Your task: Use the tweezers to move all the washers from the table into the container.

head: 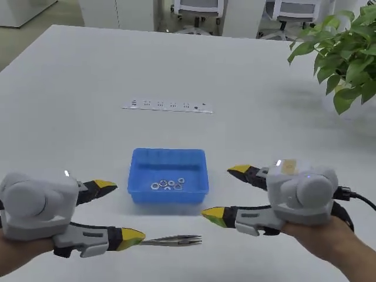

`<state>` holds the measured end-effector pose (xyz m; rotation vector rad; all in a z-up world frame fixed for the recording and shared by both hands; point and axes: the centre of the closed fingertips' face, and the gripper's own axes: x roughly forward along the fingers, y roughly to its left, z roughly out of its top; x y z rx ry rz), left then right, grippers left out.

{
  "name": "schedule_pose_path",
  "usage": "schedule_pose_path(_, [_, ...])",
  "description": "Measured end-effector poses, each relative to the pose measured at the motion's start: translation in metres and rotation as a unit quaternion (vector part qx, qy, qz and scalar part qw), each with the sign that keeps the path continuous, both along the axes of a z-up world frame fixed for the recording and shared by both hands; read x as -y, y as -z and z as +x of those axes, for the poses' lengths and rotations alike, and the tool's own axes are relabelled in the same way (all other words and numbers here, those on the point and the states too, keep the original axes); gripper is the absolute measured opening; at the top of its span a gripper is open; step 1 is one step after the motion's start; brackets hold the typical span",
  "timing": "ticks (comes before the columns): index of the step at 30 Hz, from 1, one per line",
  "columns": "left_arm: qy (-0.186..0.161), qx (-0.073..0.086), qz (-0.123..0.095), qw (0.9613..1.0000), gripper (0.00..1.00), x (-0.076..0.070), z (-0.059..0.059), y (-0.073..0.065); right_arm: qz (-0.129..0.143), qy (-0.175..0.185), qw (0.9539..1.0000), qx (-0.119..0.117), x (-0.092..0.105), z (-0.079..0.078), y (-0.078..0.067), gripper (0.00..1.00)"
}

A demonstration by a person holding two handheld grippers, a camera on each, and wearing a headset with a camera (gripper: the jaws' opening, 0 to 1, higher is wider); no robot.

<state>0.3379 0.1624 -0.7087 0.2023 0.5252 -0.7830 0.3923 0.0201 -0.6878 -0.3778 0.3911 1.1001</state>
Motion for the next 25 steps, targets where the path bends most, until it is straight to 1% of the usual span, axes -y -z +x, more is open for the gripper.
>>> schedule_pose_path(2, [-0.008, 0.005, 0.000, 1.0000, 0.81, -0.002, -0.001, -0.003, 0.005, 0.009, 0.9999, 0.004, 0.005, -0.001, -0.005, 0.69])
schedule_pose_path(3, [-0.015, 0.011, 0.000, 0.9998, 0.83, -0.003, -0.001, -0.006, 0.009, 0.014, 0.9998, 0.006, 0.007, -0.001, -0.007, 0.71])
schedule_pose_path(4, [-0.024, 0.017, -0.002, 0.9996, 0.84, -0.005, -0.001, -0.010, 0.016, 0.019, 0.9997, 0.006, 0.010, -0.002, -0.010, 0.72])
schedule_pose_path(6, [-0.036, 0.028, -0.009, 0.9989, 0.86, -0.007, -0.002, -0.016, 0.021, 0.029, 0.9993, 0.007, 0.016, -0.002, -0.013, 0.76])
schedule_pose_path(7, [-0.042, 0.030, -0.011, 0.9986, 0.88, -0.008, -0.002, -0.018, 0.022, 0.032, 0.9992, 0.008, 0.018, -0.003, -0.014, 0.78])
schedule_pose_path(10, [-0.047, 0.032, -0.013, 0.9983, 0.92, -0.007, -0.006, -0.021, 0.030, 0.035, 0.9989, 0.009, 0.021, -0.008, -0.017, 0.84])
schedule_pose_path(12, [-0.054, 0.026, -0.015, 0.9981, 0.95, -0.008, -0.009, -0.021, 0.035, 0.034, 0.9988, 0.010, 0.022, -0.012, -0.017, 0.88])
schedule_pose_path(14, [-0.061, 0.029, -0.020, 0.9975, 0.98, -0.009, -0.011, -0.022, 0.035, 0.035, 0.9987, 0.009, 0.023, -0.014, -0.016, 0.91])
schedule_pose_path(17, [-0.065, 0.024, -0.022, 0.9973, 0.99, -0.011, -0.015, -0.021, 0.036, 0.037, 0.9986, 0.008, 0.024, -0.017, -0.014, 1.00])
schedule_pose_path(19, [-0.070, 0.026, -0.022, 0.9970, 0.99, -0.013, -0.015, -0.022, 0.036, 0.040, 0.9985, 0.007, 0.025, -0.018, -0.011, 1.00])
schedule_pose_path(21, [-0.082, 0.030, -0.033, 0.9957, 0.99, -0.015, -0.014, -0.026, 0.039, 0.042, 0.9983, 0.006, 0.025, -0.019, -0.011, 1.00])
schedule_pose_path(23, [-0.090, 0.039, -0.044, 0.9943, 0.99, -0.016, -0.012, -0.030, 0.043, 0.042, 0.9982, 0.005, 0.025, -0.020, -0.010, 1.00])
schedule_pose_path(25, [-0.091, 0.039, -0.044, 0.9941, 0.99, -0.016, -0.011, -0.030, 0.041, 0.041, 0.9983, 0.002, 0.025, -0.022, -0.007, 1.00])
